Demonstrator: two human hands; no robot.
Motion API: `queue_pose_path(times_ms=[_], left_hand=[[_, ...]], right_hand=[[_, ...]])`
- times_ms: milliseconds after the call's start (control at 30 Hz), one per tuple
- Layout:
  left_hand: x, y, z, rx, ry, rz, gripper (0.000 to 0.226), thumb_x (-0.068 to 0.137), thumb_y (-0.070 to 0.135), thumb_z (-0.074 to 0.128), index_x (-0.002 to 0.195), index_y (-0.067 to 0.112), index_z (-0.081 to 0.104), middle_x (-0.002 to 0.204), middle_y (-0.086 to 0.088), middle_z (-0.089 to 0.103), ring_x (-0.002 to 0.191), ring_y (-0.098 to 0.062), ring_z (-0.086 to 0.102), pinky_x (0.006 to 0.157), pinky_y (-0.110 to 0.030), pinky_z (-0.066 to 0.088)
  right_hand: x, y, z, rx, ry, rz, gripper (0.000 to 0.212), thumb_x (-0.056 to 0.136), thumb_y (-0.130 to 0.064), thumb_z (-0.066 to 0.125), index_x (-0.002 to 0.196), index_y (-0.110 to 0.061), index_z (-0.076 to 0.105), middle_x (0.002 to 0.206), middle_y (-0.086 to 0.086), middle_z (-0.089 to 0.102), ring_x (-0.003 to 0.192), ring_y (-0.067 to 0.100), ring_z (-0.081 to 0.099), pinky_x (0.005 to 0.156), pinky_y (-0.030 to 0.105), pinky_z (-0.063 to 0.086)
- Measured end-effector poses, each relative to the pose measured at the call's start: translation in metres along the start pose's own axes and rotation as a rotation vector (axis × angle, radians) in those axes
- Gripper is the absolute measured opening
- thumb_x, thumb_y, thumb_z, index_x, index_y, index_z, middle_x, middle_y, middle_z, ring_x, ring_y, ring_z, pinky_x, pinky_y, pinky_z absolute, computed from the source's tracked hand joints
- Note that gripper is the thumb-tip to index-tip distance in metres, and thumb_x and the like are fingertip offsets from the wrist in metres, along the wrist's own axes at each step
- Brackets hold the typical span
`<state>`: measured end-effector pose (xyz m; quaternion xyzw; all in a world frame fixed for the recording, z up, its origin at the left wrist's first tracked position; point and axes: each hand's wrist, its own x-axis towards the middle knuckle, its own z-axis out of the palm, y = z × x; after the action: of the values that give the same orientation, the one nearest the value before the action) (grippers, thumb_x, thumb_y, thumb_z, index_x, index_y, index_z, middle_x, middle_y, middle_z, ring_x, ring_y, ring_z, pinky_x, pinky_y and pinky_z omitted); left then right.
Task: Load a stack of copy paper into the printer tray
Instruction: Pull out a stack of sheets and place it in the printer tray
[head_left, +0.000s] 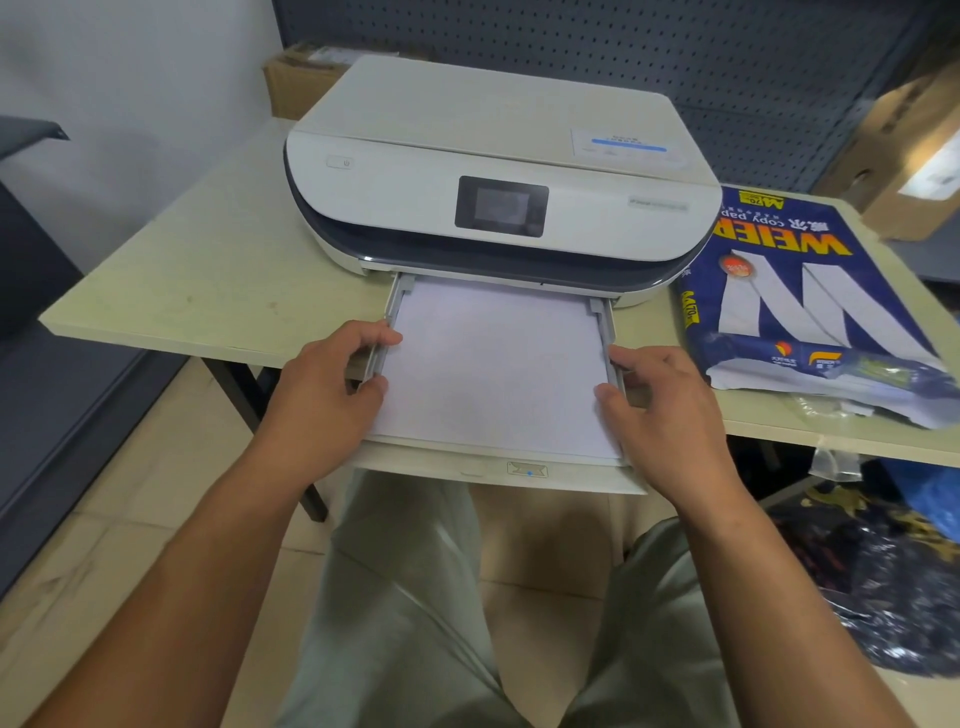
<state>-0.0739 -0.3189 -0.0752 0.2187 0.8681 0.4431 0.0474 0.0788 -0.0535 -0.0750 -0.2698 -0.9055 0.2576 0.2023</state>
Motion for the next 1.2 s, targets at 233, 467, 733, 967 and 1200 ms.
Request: queue_pose_path(times_ms=[233, 467, 733, 967, 1200], left_hand=[[-0.001, 0.000, 0.000, 0.077, -0.062, 0.005, 0.046, 0.095, 0.015, 0.059, 0.126, 0.048, 0.051, 0.146, 0.018, 0.047, 0.122, -0.006, 0.044, 0.105, -0.034, 0.043], [0.000, 0.001, -0.002, 0.080, -0.043, 0.022, 0.040, 0.092, 0.016, 0.064, 0.118, 0.045, 0.054, 0.143, 0.020, 0.050, 0.123, -0.008, 0.047, 0.102, -0.033, 0.044], [0.002, 0.004, -0.005, 0.147, -0.081, 0.071, 0.037, 0.089, 0.029, 0.068, 0.121, 0.042, 0.053, 0.145, 0.012, 0.050, 0.124, -0.013, 0.047, 0.096, -0.031, 0.042], [-0.012, 0.013, -0.018, 0.250, -0.341, 0.077, 0.077, 0.077, 0.057, 0.072, 0.145, 0.047, 0.036, 0.165, 0.016, 0.014, 0.150, -0.011, 0.014, 0.119, -0.043, 0.023], [-0.018, 0.013, -0.016, 0.247, -0.324, 0.071, 0.082, 0.074, 0.059, 0.073, 0.146, 0.046, 0.036, 0.165, 0.017, 0.013, 0.149, -0.013, 0.018, 0.119, -0.045, 0.028]], right_hand=[[-0.001, 0.001, -0.001, -0.030, -0.023, -0.015, 0.045, 0.095, -0.031, 0.061, 0.139, -0.023, 0.059, 0.125, -0.001, 0.053, 0.107, 0.017, 0.058, 0.088, 0.026, 0.042], [-0.002, 0.001, -0.003, -0.009, -0.028, -0.014, 0.044, 0.094, -0.030, 0.062, 0.137, -0.024, 0.060, 0.125, -0.002, 0.054, 0.108, 0.019, 0.060, 0.093, 0.034, 0.050], [-0.003, -0.005, -0.007, -0.018, -0.046, -0.017, 0.047, 0.092, -0.032, 0.062, 0.138, -0.024, 0.058, 0.128, -0.003, 0.054, 0.111, 0.015, 0.060, 0.091, 0.027, 0.043], [-0.012, -0.004, -0.018, 0.015, -0.176, -0.061, 0.077, 0.083, -0.051, 0.072, 0.149, -0.022, 0.046, 0.131, -0.009, 0.044, 0.122, 0.011, 0.050, 0.100, 0.024, 0.039], [-0.024, -0.003, -0.026, -0.003, -0.306, -0.123, 0.098, 0.075, -0.060, 0.075, 0.156, -0.024, 0.031, 0.145, -0.013, 0.034, 0.132, 0.008, 0.037, 0.107, 0.035, 0.046]])
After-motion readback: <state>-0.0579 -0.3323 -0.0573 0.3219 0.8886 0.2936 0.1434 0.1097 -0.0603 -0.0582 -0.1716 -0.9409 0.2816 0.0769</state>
